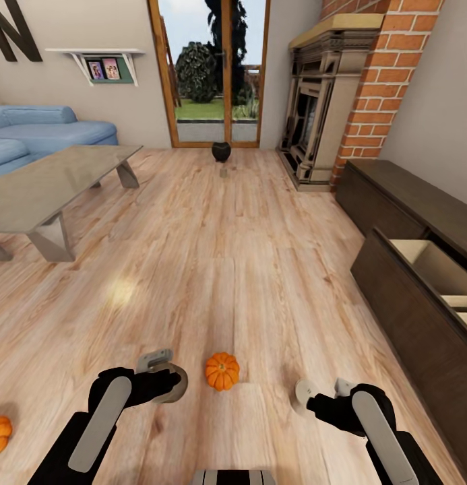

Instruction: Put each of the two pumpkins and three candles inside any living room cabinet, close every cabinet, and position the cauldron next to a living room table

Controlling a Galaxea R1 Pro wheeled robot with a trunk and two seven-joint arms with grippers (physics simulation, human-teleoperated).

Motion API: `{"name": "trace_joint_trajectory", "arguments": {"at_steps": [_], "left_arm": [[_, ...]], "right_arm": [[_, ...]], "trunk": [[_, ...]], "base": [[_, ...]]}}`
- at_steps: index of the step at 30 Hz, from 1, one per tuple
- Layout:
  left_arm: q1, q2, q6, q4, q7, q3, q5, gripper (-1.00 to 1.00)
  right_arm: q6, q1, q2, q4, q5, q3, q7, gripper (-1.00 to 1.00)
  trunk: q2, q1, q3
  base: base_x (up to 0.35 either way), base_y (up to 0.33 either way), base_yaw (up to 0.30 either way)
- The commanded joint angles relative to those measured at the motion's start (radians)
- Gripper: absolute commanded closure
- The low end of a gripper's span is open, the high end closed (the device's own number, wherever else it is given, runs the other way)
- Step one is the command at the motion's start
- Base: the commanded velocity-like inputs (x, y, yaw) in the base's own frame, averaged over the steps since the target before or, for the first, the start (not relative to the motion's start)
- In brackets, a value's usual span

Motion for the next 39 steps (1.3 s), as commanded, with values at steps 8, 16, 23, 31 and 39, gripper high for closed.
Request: {"name": "trace_joint_trajectory", "arguments": {"at_steps": [8, 16, 23, 31, 39], "left_arm": [[-0.001, 0.001, 0.002, -0.002, 0.010, -0.002, 0.007, 1.00], [-0.001, 0.001, 0.002, -0.002, 0.010, -0.002, 0.007, 1.00], [-0.001, 0.000, 0.002, -0.002, 0.010, -0.002, 0.007, 1.00], [-0.001, -0.001, 0.002, -0.001, 0.010, -0.002, 0.007, 1.00], [-0.001, 0.000, 0.002, -0.001, 0.010, -0.002, 0.007, 1.00]], "right_arm": [[0.002, -0.001, -0.001, 0.000, -0.010, 0.002, -0.010, -1.00], [0.000, -0.001, -0.001, 0.000, -0.008, 0.002, -0.010, -1.00], [0.000, -0.001, -0.001, 0.000, -0.004, 0.002, -0.010, -1.00], [0.000, -0.001, -0.001, 0.000, -0.002, 0.002, -0.010, -1.00], [0.000, -0.001, 0.000, 0.001, -0.002, 0.002, -0.010, -1.00]], "trunk": [[0.000, 0.000, -0.001], [0.000, 0.000, -0.001], [0.000, 0.000, -0.001], [0.000, 0.000, -0.001], [0.000, 0.000, -0.001]], "base": [[0.104, 0.074, 0.000], [0.141, 0.107, 0.000], [0.103, 0.026, 0.000], [0.070, -0.040, 0.000], [0.057, -0.004, 0.000]]}}
